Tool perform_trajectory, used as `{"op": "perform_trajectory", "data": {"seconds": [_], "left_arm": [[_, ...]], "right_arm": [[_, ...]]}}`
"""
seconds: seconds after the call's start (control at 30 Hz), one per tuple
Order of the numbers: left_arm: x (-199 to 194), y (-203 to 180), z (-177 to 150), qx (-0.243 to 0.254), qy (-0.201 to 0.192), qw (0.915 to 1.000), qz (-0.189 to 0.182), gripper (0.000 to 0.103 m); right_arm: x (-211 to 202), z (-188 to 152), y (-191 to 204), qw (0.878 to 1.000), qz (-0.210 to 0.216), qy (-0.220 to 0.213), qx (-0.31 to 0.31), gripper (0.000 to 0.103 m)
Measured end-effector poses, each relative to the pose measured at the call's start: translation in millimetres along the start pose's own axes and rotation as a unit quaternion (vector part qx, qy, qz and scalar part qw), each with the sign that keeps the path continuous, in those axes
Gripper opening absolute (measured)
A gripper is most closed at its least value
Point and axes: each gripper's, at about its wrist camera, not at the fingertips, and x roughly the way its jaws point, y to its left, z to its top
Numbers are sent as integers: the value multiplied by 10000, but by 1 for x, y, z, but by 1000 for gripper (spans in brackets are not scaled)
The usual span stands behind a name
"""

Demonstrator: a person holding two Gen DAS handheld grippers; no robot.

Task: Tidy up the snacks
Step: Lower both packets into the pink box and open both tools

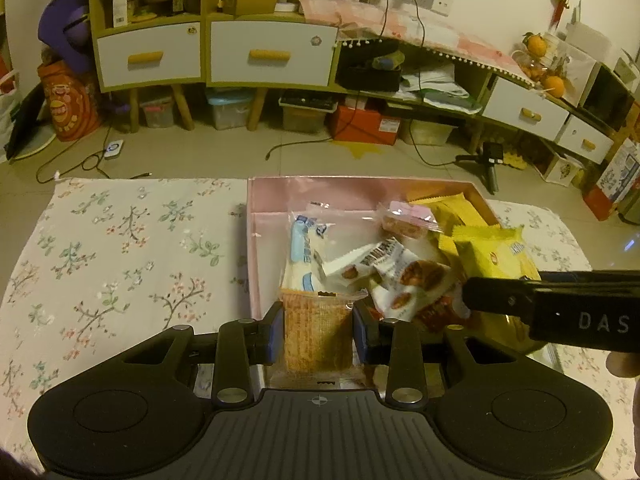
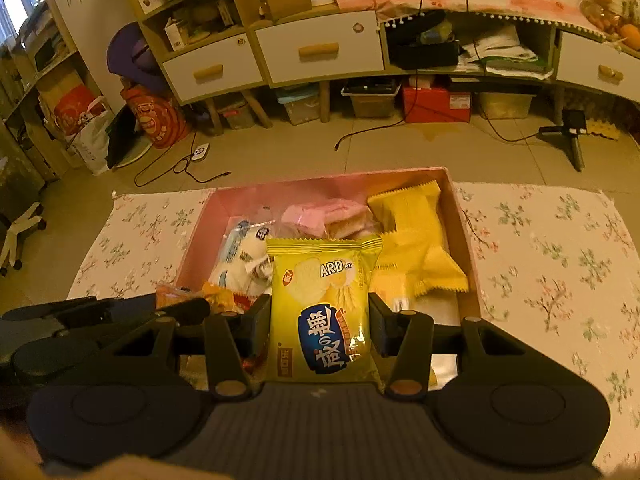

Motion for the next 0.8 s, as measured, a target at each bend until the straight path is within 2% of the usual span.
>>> {"op": "perform_trajectory", "data": {"seconds": [0.3,0.33,0.37,0.4,0.43,0.5,0.6,0.8], "left_arm": [[15,2,2,-43,-11,10000,27,34],[16,2,2,-43,-45,10000,39,36],[16,2,1,-43,-72,10000,50,39],[16,1,1,-49,-86,9999,63,46],[15,1,0,-55,-112,9999,66,50],[14,0,0,-34,-140,9999,35,52],[11,-3,1,15,-184,9998,34,64],[-1,-9,-3,135,-222,9997,-2,72]], "right_arm": [[9,9,0,9999,-14,-97,76,46],[6,10,-1,9998,-18,-168,89,46],[5,10,-1,9997,-21,-219,100,55],[2,10,-1,9996,-12,-270,95,62],[1,11,-2,9995,5,-296,64,61],[-3,11,0,9996,-21,-291,-42,61],[-6,13,4,9993,-144,-310,-171,63],[-15,14,3,9993,-124,-335,-70,71]]}}
